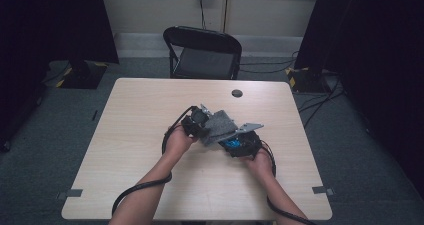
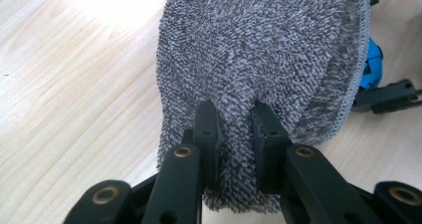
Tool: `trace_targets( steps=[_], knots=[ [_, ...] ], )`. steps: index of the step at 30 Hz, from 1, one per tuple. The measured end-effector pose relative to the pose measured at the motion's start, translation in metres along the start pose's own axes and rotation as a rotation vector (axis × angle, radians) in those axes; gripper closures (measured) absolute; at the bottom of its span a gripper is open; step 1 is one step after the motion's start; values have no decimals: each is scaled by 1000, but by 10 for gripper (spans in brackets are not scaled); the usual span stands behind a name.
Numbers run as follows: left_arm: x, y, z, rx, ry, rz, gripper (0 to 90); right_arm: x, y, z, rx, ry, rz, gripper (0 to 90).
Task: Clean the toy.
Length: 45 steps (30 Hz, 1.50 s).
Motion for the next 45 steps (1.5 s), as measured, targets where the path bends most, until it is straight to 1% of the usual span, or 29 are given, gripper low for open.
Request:
trace_targets(
  steps=[3,4,6,10,13,14,16,17,18,19,21,25,29,31,32,34,36,39,40,45],
  knots=[
    [3,0,0,0,-5,-3,763,0,0,0,-1,0,-2,241],
    [6,0,0,-5,-17,-6,763,0,0,0,0,-1,-2,242],
    [8,0,0,-10,-26,-9,763,0,0,0,-1,-1,-1,242],
    [13,0,-1,-10,-40,-1,762,0,0,0,-1,-1,-1,242],
    [16,-1,-2,-16,-51,-4,762,0,0,0,-1,-1,0,243],
    [18,-1,-3,-19,-58,-3,762,0,0,0,-1,-1,0,243],
    [27,-3,-2,-16,-74,-16,762,0,0,0,-1,0,0,243],
    [27,-3,-2,-16,-74,-16,762,0,0,0,-1,-1,0,244],
    [33,-4,-1,-15,-85,-25,762,0,0,0,-1,-1,1,244],
    [36,-5,-1,-19,-92,-29,762,0,0,0,-1,-2,1,244],
    [40,-8,1,-28,-106,-33,762,0,0,0,-1,-2,0,243],
    [43,-13,2,-32,-110,-34,762,0,0,0,-2,0,-1,243],
    [48,-22,2,-50,-119,-37,761,0,0,0,-2,0,-2,242],
    [52,-26,2,-53,-130,-42,761,0,0,0,-1,0,-1,241],
    [55,-28,3,-60,-142,-49,761,0,0,0,-1,0,-1,241],
    [59,-33,5,-65,-157,-46,761,0,0,0,-1,0,-1,241],
    [61,-37,6,-71,-160,-50,760,0,0,0,-2,0,-1,241],
    [60,-43,6,-87,-164,-37,761,0,0,0,-2,0,-1,241],
    [57,-46,5,-97,-162,-23,761,0,0,0,-2,1,-1,241],
    [44,-50,0,-111,-131,0,760,0,0,0,-1,0,-1,240]
  ],
)
Point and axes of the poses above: each handheld gripper's, and its own axes: y roughly forward along the jaws, z roughly out of its underside, x roughly to its left, the point moved 5 cm from there along y, roughly forward along the jaws, and after that the axes turned 12 degrees about -y, right-handed, at the moved point
